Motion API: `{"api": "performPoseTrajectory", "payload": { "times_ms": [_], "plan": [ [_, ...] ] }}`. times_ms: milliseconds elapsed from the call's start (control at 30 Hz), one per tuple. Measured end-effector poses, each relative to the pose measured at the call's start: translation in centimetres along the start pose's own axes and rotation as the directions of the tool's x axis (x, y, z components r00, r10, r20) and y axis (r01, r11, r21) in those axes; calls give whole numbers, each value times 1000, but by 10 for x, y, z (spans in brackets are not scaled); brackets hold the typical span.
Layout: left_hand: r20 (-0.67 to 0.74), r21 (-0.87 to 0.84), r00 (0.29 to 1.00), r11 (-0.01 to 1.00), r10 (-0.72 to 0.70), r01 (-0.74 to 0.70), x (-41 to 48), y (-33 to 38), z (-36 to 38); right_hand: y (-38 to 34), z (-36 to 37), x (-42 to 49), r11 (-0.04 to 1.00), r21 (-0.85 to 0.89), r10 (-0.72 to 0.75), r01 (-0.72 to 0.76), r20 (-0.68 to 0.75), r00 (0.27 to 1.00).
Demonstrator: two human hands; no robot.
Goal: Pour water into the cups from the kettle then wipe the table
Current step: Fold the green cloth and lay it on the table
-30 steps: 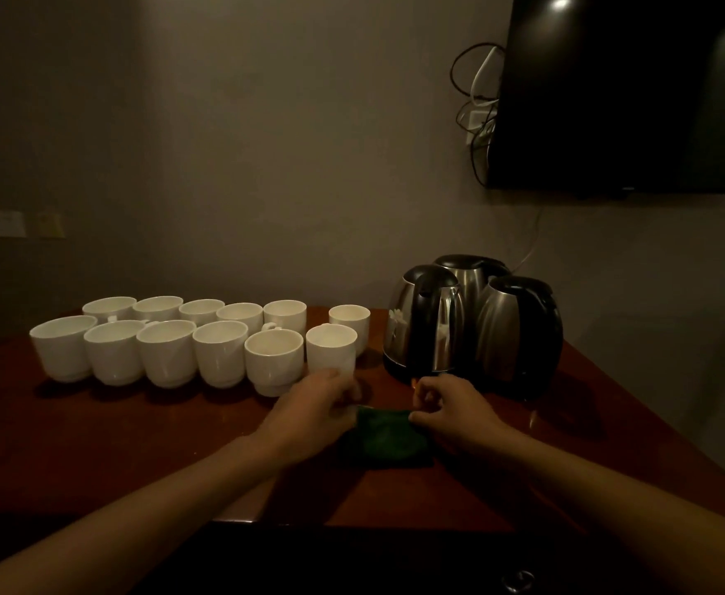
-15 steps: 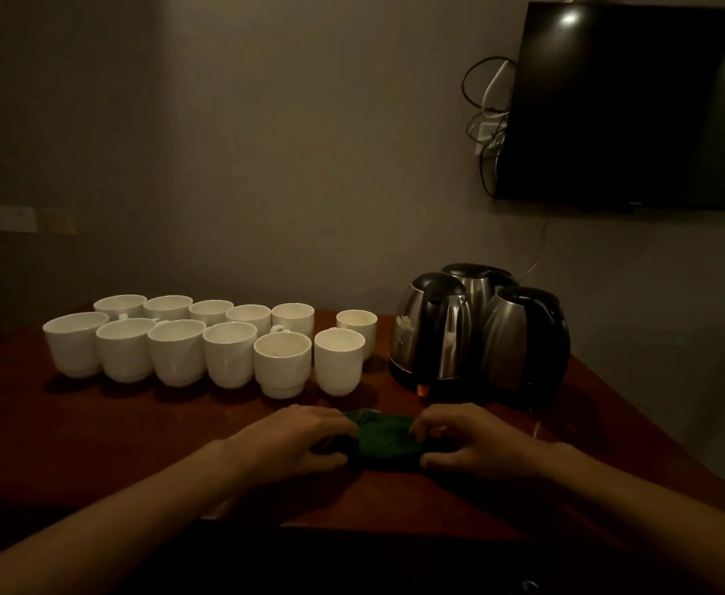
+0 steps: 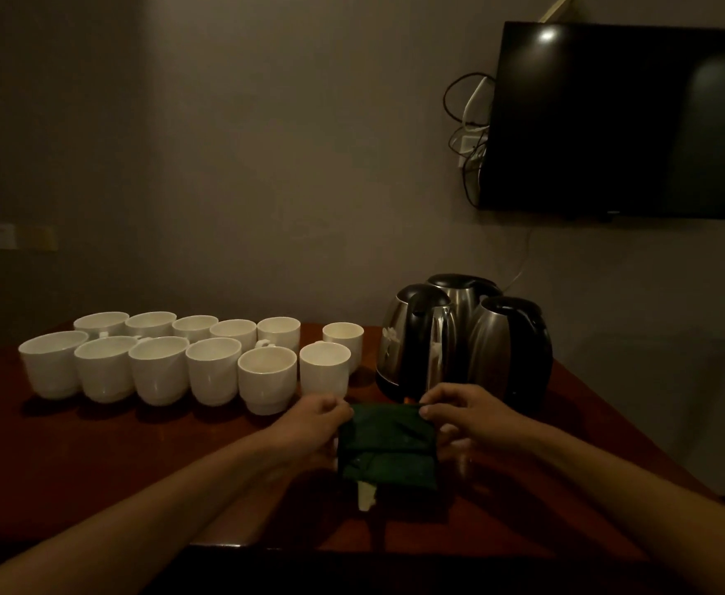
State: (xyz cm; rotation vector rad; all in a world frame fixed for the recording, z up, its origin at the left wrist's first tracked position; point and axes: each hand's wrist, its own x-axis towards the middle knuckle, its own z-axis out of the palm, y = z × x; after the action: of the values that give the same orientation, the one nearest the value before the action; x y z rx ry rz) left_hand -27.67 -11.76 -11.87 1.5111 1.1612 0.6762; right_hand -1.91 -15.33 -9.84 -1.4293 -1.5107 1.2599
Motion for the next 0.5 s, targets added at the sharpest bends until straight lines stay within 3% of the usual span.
{"api": "performPoseTrajectory", "payload": {
  "times_ms": [200,367,500],
  "plan": [
    [-14,-102,967,962,-255,253,12,-6,7,25,3,21,979,43,205,-201,-125,971],
    [-28,-230,941,918,-338,323,18,-6,5,33,2,29,971,51,240,-234,-191,952],
    [25,-362,928,862,-371,354,11,-6,0,29,2,25,924,238,340,-299,-158,927]
  ]
}}
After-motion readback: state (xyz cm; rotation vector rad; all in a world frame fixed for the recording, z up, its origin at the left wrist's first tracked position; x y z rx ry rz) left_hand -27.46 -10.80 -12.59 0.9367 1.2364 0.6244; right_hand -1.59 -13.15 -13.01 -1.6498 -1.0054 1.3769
